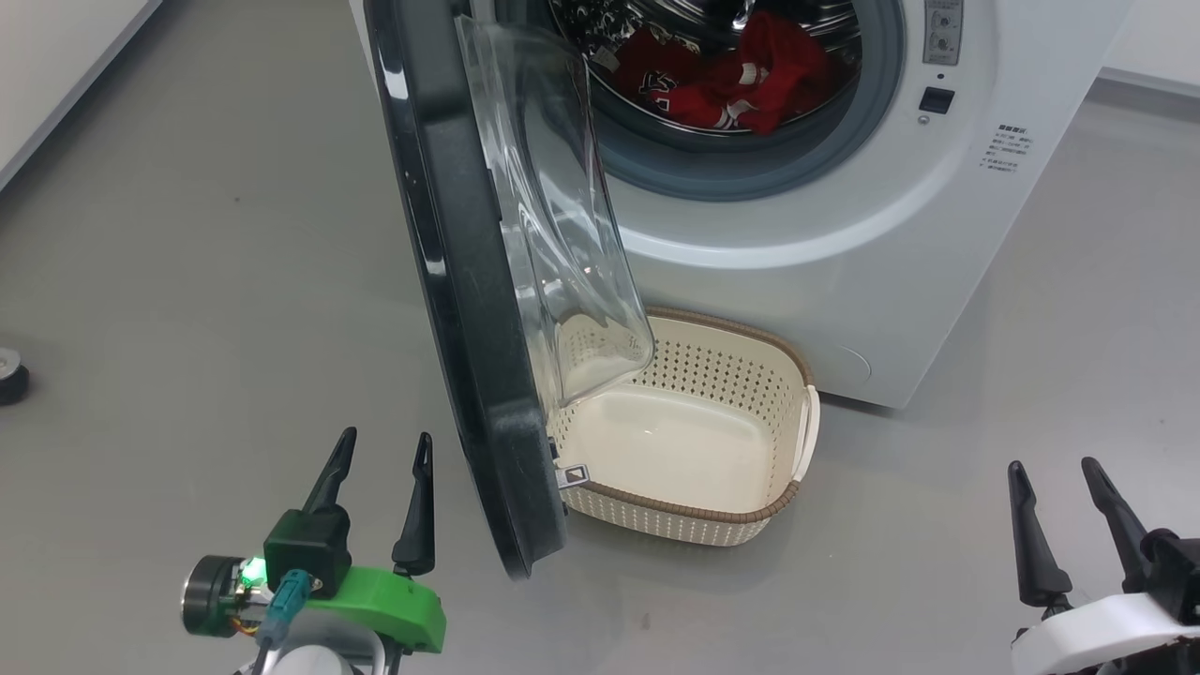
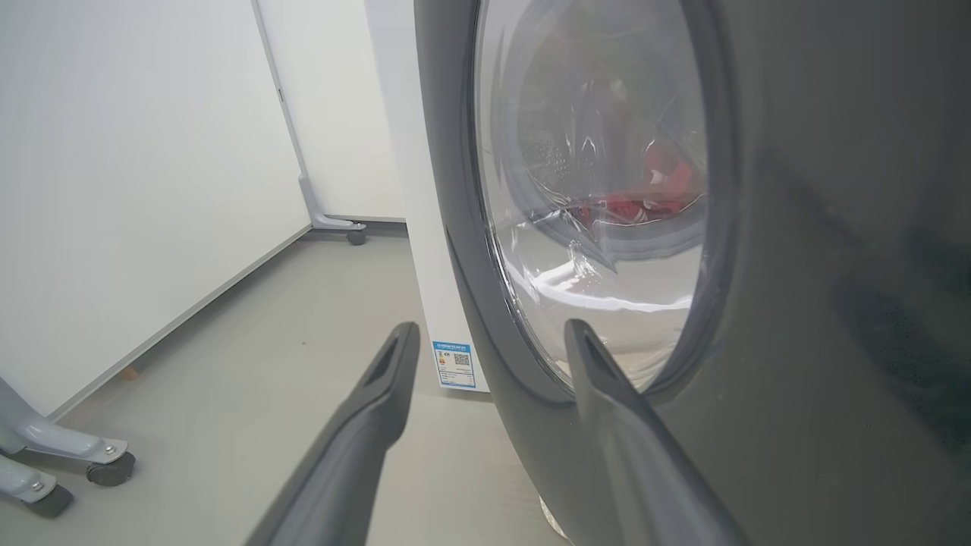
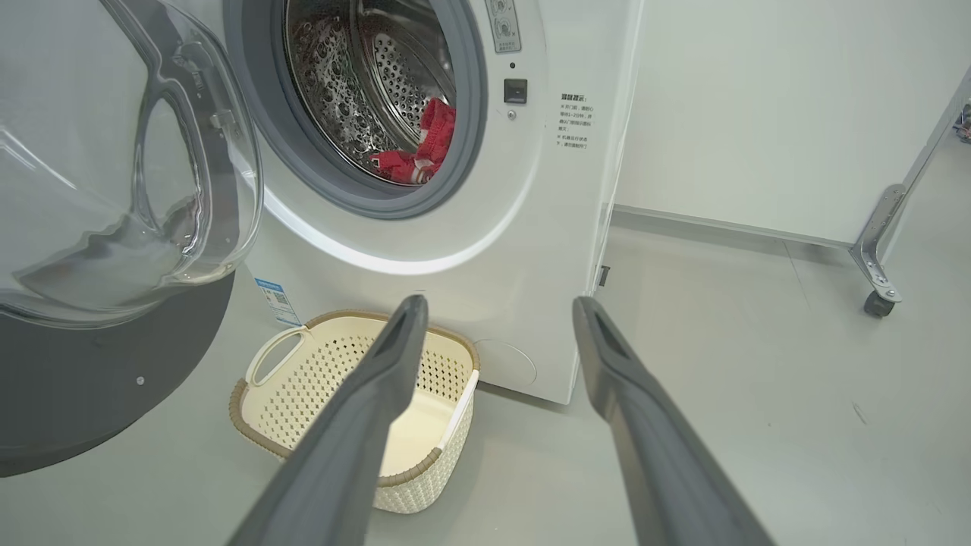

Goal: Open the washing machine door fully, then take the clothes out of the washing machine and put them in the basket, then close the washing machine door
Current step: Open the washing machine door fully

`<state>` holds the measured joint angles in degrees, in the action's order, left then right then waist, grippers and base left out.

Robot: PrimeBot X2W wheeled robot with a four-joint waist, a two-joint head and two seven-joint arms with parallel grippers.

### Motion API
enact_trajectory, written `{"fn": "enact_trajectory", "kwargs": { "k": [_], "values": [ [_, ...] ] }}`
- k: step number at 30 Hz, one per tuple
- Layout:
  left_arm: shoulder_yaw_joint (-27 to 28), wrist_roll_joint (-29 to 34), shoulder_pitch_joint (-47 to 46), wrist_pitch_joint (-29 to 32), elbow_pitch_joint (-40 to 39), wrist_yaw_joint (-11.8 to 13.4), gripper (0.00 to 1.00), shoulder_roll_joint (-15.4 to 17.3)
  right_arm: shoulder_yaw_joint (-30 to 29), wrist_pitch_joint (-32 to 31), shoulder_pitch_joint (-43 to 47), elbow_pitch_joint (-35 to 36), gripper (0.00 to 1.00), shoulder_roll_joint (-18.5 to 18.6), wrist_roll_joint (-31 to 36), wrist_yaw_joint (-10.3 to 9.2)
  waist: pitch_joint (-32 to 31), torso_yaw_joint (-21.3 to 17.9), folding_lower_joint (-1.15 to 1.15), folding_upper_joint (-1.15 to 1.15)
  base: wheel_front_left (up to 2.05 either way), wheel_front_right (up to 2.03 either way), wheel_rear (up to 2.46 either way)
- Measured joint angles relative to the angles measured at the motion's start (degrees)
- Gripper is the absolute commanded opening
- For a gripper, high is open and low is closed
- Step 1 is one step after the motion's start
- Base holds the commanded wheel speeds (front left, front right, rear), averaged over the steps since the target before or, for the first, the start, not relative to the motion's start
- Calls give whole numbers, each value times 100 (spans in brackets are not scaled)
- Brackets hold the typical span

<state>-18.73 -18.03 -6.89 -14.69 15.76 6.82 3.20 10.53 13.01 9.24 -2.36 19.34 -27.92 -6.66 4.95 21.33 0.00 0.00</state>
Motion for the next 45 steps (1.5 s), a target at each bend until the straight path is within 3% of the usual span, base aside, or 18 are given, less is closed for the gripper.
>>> {"fn": "enact_trajectory", "kwargs": {
  "k": [23,24,27,45],
  "values": [
    [18,7,0,0,31,0,100,-10,73,41,65,4,100,-182,181,-13,0,18,0,0,0,0,0],
    [20,7,0,0,38,0,93,-10,73,41,65,4,100,-185,185,-13,-1,19,0,0,0,0,0],
    [22,8,0,0,57,0,1,-11,71,41,65,4,100,-200,188,-13,-1,23,0,0,0,0,0],
    [454,80,-13,0,-164,0,0,15,60,41,65,5,100,-264,244,-14,15,33,0,0,0,0,0]
  ]
}}
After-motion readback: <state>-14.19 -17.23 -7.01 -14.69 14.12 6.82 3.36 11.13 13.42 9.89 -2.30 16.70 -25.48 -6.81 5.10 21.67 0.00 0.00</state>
